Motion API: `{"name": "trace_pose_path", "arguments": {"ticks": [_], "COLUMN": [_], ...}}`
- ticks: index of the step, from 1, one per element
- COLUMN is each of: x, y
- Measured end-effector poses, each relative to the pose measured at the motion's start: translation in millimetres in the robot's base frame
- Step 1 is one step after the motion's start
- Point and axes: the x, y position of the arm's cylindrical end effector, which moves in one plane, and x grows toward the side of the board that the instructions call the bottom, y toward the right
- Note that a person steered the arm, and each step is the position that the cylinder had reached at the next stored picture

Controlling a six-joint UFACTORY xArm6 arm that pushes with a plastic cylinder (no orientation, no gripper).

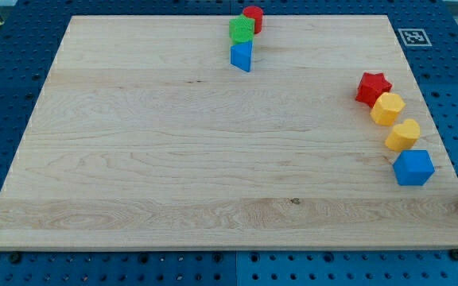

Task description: Move the blue cube to the right of the green circle

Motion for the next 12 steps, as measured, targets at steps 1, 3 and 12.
{"name": "trace_pose_path", "arguments": {"ticks": [1, 3, 12], "x": [-27.3, -30.8, -8.3], "y": [-9.6, -33.2, -204.5]}}
